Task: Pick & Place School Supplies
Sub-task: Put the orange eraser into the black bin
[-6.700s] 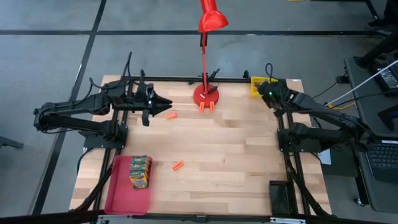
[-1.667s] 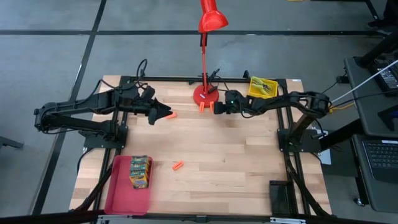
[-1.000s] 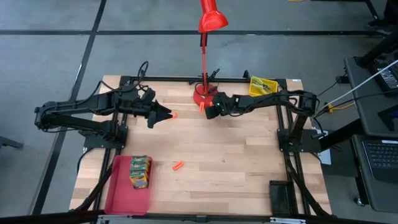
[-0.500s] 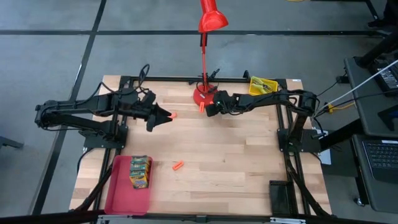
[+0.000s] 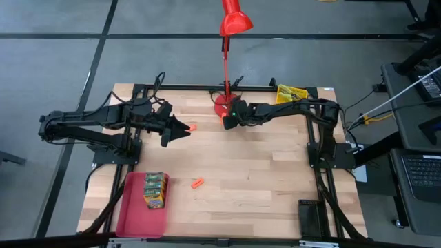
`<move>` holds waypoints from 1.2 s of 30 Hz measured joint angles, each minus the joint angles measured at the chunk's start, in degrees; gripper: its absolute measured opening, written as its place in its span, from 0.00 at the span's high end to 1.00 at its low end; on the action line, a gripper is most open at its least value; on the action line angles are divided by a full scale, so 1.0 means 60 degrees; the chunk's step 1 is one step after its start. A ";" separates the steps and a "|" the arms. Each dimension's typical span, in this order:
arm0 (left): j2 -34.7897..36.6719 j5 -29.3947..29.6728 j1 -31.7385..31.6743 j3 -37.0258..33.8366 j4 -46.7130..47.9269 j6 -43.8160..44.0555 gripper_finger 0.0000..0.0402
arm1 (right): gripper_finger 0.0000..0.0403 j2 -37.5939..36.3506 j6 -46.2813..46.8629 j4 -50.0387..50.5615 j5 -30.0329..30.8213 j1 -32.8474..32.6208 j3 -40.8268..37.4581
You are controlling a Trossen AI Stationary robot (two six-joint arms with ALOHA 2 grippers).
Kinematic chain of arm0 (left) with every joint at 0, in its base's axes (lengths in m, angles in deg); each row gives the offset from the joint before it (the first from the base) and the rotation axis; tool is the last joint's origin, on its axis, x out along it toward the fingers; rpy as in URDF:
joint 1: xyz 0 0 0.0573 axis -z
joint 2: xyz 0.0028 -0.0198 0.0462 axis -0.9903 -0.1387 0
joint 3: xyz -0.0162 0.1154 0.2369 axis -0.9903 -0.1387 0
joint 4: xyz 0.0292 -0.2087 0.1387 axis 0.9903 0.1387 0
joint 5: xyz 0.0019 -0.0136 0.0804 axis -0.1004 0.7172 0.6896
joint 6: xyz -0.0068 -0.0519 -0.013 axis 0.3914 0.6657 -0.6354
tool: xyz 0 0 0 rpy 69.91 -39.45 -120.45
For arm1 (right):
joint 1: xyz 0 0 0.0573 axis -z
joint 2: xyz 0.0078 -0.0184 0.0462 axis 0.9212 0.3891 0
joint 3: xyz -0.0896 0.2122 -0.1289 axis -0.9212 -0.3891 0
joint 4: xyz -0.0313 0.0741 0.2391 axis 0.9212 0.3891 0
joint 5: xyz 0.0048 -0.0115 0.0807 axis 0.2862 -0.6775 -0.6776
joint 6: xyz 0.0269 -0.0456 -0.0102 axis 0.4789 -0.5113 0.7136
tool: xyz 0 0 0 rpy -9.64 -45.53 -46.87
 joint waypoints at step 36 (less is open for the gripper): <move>0.0631 -0.0028 -0.0004 -0.0004 -0.0363 -0.0184 0.55 | 0.82 -0.0405 0.1643 0.4575 0.0783 -0.2160 0.1273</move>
